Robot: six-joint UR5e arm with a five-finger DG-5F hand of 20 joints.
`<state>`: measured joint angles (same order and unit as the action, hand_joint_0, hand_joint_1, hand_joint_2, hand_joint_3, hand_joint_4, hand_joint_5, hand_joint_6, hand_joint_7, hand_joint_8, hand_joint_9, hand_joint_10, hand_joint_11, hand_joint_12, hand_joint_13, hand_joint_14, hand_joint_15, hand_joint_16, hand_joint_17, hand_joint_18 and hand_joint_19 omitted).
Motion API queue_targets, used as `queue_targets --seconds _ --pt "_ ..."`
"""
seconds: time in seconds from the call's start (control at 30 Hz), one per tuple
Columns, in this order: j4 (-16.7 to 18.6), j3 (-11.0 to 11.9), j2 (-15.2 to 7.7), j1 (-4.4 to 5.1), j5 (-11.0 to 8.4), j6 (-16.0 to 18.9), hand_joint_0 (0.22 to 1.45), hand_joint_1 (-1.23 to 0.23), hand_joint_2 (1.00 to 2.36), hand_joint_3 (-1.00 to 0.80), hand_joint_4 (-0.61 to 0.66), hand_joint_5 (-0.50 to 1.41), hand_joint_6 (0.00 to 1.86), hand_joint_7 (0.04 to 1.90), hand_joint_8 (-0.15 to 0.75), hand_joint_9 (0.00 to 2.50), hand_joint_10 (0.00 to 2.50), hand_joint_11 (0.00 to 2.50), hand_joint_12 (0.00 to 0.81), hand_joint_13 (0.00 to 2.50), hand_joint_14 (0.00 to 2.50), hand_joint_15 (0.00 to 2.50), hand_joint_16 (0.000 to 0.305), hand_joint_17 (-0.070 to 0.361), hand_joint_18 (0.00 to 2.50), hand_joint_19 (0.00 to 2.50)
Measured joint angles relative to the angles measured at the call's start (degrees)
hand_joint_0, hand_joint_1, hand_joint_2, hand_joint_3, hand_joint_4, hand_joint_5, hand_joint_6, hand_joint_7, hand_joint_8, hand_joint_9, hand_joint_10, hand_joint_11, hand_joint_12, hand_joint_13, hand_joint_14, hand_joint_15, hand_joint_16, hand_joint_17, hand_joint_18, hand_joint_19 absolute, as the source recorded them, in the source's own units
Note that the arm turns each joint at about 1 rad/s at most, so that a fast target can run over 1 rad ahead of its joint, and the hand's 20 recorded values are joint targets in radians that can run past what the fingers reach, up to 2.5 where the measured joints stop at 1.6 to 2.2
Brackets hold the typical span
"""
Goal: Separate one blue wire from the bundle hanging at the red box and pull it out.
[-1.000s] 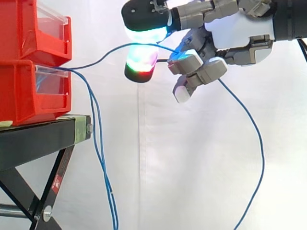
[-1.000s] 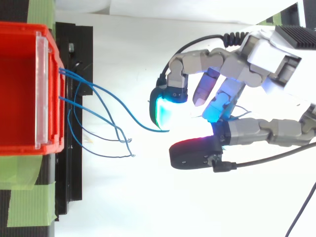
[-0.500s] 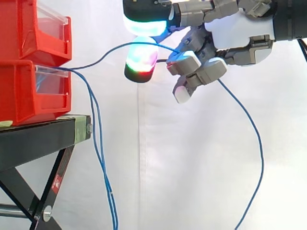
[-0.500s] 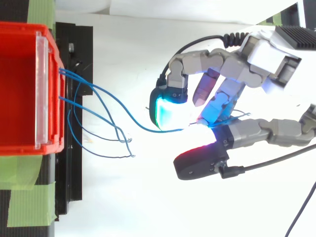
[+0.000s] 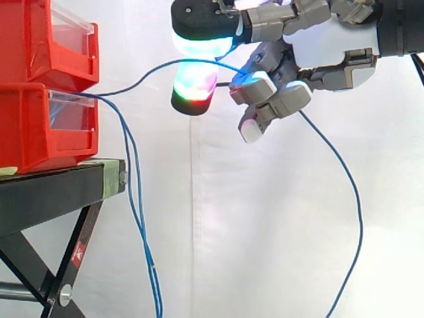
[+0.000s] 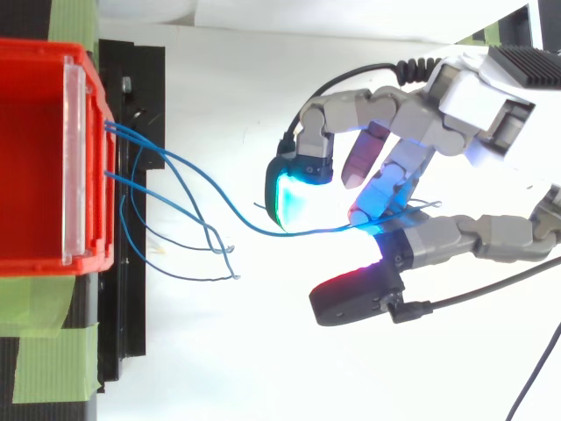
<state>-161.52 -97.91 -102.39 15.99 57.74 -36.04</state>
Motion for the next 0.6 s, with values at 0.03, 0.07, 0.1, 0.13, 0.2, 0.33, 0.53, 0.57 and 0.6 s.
queue_targets --seconds 0.03,0.07,0.1,0.13,0.2,0.33,0.53,0.57,0.6 --pt "0.01 0.00 0.00 0.00 0.00 0.00 0.63 -0.68 1.01 -0.40 0.19 -0.15 0.71 1.20 0.365 1.36 0.02 1.34 0.343 1.55 0.01 1.51 0.050 0.112 0.83 0.72" --pt "0.01 0.00 0.00 0.00 0.00 0.00 0.63 -0.68 1.01 -0.39 0.19 -0.15 0.71 1.20 0.360 1.36 0.02 1.35 0.339 1.55 0.01 1.52 0.050 0.111 0.83 0.72" --pt "0.01 0.00 0.00 0.00 0.00 0.00 0.63 -0.68 1.01 -0.39 0.18 -0.15 0.71 1.20 0.360 1.36 0.02 1.34 0.339 1.55 0.01 1.52 0.050 0.112 0.83 0.72" --pt "0.01 0.00 0.00 -0.02 -0.01 0.00 0.63 -0.68 1.01 -0.38 0.18 -0.15 0.72 1.19 0.359 1.36 0.02 1.36 0.338 1.55 0.01 1.51 0.050 0.111 0.83 0.72" --pt "0.01 0.00 0.00 -0.02 -0.07 0.00 0.64 -0.68 1.01 -0.36 0.17 -0.15 0.73 1.17 0.359 1.36 0.02 1.36 0.340 1.55 0.01 1.52 0.049 0.111 0.83 0.72" --pt "0.01 0.00 0.00 0.00 -0.15 0.00 0.63 -0.69 1.02 -0.31 0.15 -0.16 0.75 1.17 0.363 1.36 0.02 1.36 0.337 1.55 0.01 1.52 0.049 0.111 0.83 0.72" --pt "0.04 0.00 0.00 0.00 -0.25 0.00 0.62 -0.72 1.03 -0.22 0.12 -0.16 0.78 1.13 0.362 1.36 0.02 1.36 0.344 1.53 0.01 1.50 0.049 0.110 0.84 0.71" --pt "0.03 0.00 0.00 0.01 -0.25 0.00 0.62 -0.72 1.03 -0.21 0.12 -0.16 0.78 1.13 0.360 1.36 0.02 1.36 0.346 1.50 0.01 1.48 0.049 0.110 0.83 0.71" --pt "0.03 0.00 0.00 0.00 -0.26 0.00 0.62 -0.73 1.03 -0.19 0.10 -0.15 0.78 1.13 0.353 1.37 0.02 1.36 0.349 1.48 0.02 1.47 0.049 0.109 0.83 0.71"
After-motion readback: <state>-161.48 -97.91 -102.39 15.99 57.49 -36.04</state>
